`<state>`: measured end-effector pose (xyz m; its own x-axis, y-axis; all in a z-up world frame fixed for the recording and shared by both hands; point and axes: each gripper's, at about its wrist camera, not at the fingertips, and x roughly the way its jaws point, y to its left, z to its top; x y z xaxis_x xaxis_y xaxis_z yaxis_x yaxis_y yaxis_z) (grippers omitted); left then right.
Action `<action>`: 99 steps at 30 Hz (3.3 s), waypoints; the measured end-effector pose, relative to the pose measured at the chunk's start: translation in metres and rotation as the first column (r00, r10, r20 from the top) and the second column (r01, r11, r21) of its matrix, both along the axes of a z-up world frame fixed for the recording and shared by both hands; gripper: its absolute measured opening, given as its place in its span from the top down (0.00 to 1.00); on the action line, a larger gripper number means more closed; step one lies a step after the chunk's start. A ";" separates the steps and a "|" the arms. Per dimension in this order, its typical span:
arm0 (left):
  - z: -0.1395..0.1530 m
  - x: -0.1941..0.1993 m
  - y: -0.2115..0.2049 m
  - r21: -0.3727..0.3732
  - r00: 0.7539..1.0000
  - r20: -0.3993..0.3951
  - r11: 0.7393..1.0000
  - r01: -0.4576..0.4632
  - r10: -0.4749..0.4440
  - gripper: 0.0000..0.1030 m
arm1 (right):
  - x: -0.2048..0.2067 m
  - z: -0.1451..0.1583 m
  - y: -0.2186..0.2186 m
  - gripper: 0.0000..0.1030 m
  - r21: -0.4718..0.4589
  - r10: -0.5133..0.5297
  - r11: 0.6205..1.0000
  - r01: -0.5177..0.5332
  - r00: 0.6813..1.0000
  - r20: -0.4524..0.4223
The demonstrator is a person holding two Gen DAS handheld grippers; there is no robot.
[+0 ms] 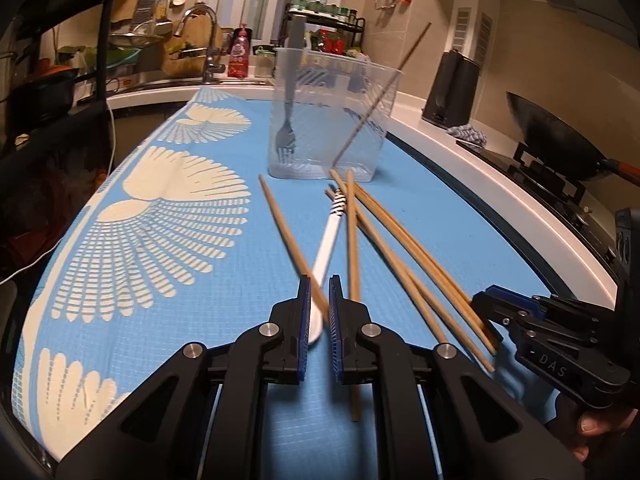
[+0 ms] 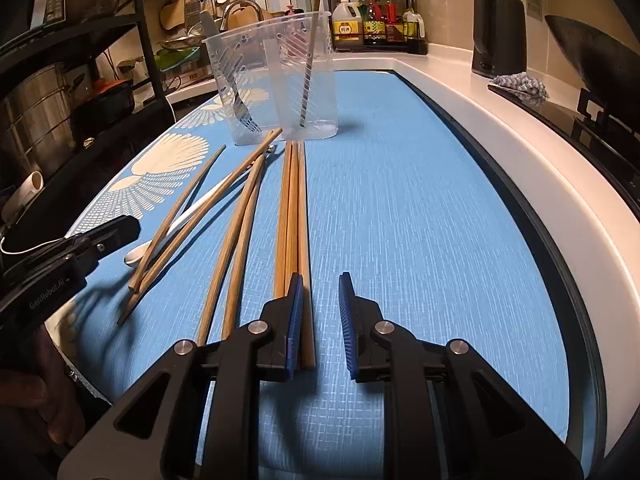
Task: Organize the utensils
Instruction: 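Bring both grippers back down to the remaining chopsticks on the cloth, then grasp a wooden chopstick with left gripper while right gripper grasps another chopstick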
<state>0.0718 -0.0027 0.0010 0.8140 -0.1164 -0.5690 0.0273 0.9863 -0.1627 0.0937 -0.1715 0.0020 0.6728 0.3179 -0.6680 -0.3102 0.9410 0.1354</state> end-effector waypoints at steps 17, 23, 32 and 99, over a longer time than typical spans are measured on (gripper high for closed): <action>-0.013 0.010 -0.016 0.097 0.997 -0.075 0.995 -0.018 0.025 0.87 | -0.008 -0.003 0.010 0.94 -0.073 0.019 0.997 -0.018 1.000 0.018; -0.011 0.011 -0.014 0.082 0.995 -0.090 0.996 -0.034 0.042 0.87 | -0.008 -0.002 0.007 0.94 -0.056 0.011 0.998 -0.011 1.000 0.009; -0.005 0.006 0.002 0.041 0.992 -0.091 0.996 -0.081 0.084 0.92 | -0.009 0.001 0.001 0.94 -0.044 -0.018 0.999 0.018 1.000 -0.002; -0.026 -0.038 0.038 0.120 0.981 0.064 0.974 -0.192 0.186 0.93 | -0.014 -0.012 -0.004 0.94 -0.056 -0.026 0.998 0.036 0.985 0.170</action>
